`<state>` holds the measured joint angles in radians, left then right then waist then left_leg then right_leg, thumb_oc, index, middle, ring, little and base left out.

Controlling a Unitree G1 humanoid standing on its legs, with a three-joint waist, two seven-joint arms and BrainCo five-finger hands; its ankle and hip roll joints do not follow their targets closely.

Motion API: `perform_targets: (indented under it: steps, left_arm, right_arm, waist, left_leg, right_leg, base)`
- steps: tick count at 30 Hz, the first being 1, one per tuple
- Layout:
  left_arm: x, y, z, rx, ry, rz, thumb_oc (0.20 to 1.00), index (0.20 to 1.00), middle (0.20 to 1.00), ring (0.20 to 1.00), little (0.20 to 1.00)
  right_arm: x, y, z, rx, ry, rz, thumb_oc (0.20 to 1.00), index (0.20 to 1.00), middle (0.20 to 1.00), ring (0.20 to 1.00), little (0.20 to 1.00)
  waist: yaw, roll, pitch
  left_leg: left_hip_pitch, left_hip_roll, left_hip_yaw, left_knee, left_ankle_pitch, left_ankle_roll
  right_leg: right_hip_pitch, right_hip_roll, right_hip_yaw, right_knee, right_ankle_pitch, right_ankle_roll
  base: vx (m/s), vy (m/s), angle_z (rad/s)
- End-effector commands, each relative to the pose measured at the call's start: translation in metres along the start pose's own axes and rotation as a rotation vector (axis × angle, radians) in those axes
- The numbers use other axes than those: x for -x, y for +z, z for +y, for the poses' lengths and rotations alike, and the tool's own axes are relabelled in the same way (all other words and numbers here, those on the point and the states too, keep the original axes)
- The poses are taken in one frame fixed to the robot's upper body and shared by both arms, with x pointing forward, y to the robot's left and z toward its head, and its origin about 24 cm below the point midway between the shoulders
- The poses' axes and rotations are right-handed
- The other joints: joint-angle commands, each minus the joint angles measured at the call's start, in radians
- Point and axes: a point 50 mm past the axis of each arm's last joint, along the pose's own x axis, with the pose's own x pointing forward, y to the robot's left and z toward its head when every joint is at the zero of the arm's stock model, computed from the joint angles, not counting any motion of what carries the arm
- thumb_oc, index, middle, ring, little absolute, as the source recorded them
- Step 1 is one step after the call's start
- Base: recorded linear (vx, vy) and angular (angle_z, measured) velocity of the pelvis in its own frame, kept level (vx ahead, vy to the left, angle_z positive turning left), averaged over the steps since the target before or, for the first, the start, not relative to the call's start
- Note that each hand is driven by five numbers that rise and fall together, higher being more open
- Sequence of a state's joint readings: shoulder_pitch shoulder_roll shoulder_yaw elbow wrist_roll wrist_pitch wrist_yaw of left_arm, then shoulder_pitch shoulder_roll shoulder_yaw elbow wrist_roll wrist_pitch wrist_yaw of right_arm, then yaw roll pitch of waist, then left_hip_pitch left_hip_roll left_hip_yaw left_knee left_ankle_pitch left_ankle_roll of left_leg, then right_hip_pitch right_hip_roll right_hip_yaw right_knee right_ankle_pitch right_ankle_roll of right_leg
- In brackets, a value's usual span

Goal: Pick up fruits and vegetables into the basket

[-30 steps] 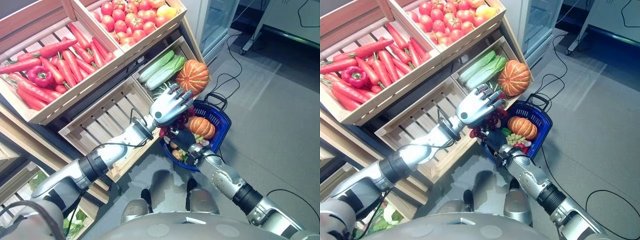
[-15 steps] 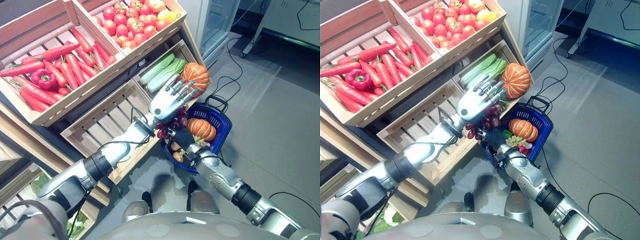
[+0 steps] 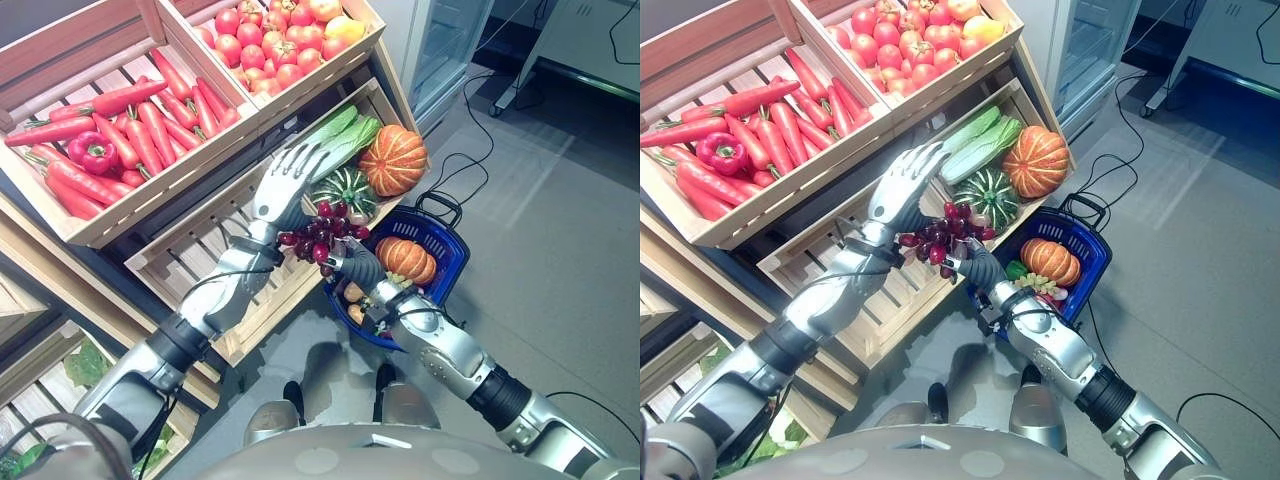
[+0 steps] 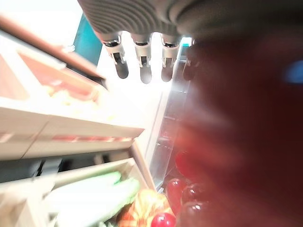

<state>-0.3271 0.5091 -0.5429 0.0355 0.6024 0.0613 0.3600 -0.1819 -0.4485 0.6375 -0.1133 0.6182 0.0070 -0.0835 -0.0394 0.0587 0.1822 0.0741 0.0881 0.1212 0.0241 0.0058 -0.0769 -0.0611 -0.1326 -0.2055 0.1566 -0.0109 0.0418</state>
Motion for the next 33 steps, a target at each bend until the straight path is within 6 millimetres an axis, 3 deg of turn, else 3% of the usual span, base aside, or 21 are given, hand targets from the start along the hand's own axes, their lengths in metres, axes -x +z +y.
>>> perform_targets:
  steps: [1, 7, 19, 25, 30, 33]
  left_arm:
    - [0.023, -0.017, -0.010, 0.075, -0.100, 0.048, 1.000, 1.000, 1.000, 1.000, 1.000]
    - [0.041, -0.039, -0.012, 0.194, -0.066, 0.155, 1.000, 1.000, 1.000, 1.000, 1.000]
    - [0.058, -0.043, -0.017, 0.315, -0.109, 0.168, 1.000, 1.000, 1.000, 1.000, 1.000]
    - [0.072, -0.051, -0.033, 0.458, -0.225, 0.268, 1.000, 1.000, 1.000, 1.000, 1.000]
    - [0.101, -0.053, -0.066, 0.847, -0.500, 0.433, 1.000, 1.000, 1.000, 1.000, 1.000]
    - [0.119, -0.048, -0.083, 1.078, -0.642, 0.504, 1.000, 1.000, 1.000, 1.000, 1.000]
  right_arm:
    - [-0.012, 0.123, 0.011, -0.012, 0.054, -0.548, 0.200, 0.200, 0.200, 0.200, 0.200]
    - [-0.010, 0.133, -0.005, -0.030, -0.019, -0.555, 0.200, 0.200, 0.200, 0.200, 0.200]
    - [-0.003, 0.135, -0.023, -0.103, -0.093, -0.587, 0.200, 0.200, 0.200, 0.200, 0.200]
    - [0.002, 0.136, -0.037, -0.106, -0.152, -0.610, 0.200, 0.200, 0.200, 0.200, 0.200]
    - [0.012, 0.143, -0.056, -0.054, -0.232, -0.641, 0.200, 0.200, 0.200, 0.200, 0.200]
    - [0.019, 0.151, -0.072, -0.003, -0.295, -0.666, 0.200, 0.200, 0.200, 0.200, 0.200]
  waist:
    - [0.008, -0.061, 0.032]
    - [0.019, -0.058, 0.030]
    - [0.022, -0.049, 0.035]
    - [0.022, -0.050, 0.041]
    - [0.017, -0.038, 0.074]
    - [0.013, -0.024, 0.130]
  left_leg:
    - [0.013, 0.010, 0.020, 0.088, -0.145, 0.030]
    - [0.013, 0.011, 0.012, 0.100, -0.147, 0.027]
    - [0.002, 0.009, 0.008, 0.113, -0.150, 0.030]
    - [-0.006, 0.012, 0.010, 0.121, -0.150, 0.032]
    - [-0.047, 0.015, 0.009, 0.149, -0.147, 0.034]
    - [-0.095, 0.013, 0.009, 0.167, -0.142, 0.035]
  right_leg:
    - [0.079, -0.081, 0.073, -0.031, -0.063, 0.131]
    - [0.082, -0.081, 0.068, -0.017, -0.068, 0.120]
    - [0.072, -0.079, 0.072, -0.004, -0.072, 0.114]
    - [0.062, -0.076, 0.073, 0.005, -0.073, 0.112]
    - [0.015, -0.073, 0.076, 0.040, -0.076, 0.105]
    - [-0.036, -0.072, 0.072, 0.067, -0.077, 0.097]
  base:
    - [0.00, 0.000, 0.00]
    - [0.00, 0.000, 0.00]
    - [0.00, -0.004, 0.01]
    - [-0.01, -0.010, 0.00]
    - [-0.08, -0.026, 0.03]
    - [-0.22, -0.003, -0.01]
